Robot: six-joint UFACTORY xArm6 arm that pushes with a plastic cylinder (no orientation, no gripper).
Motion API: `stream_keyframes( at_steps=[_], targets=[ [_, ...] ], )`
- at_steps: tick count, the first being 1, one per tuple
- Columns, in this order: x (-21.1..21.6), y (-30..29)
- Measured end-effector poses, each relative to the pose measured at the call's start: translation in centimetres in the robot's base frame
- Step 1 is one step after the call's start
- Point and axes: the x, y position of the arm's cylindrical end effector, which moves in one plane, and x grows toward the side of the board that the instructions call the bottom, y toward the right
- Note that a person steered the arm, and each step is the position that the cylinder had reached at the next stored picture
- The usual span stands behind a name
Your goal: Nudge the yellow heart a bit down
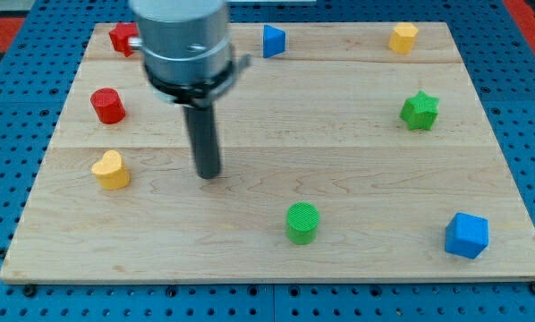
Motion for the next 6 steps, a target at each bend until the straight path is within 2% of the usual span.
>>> stream_keyframes(
  at_steps=[2,4,6],
  targets=[
    [-4.5,-7.6],
    [-4.5,-9.1],
    [-2.5,-11.8]
  ],
)
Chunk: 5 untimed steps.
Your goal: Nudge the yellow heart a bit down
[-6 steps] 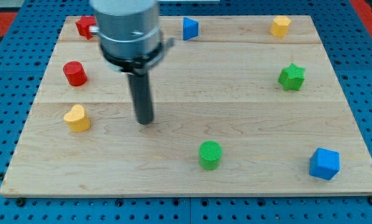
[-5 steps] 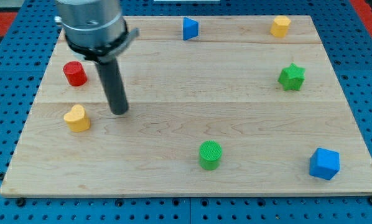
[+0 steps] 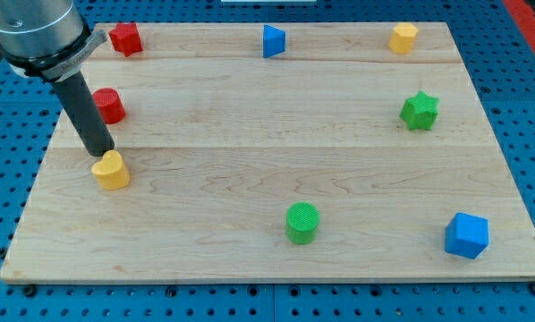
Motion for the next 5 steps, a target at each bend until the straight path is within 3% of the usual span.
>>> stream_keyframes(
  at_steps=[5],
  targets=[
    [-1.7,0.6]
  ],
)
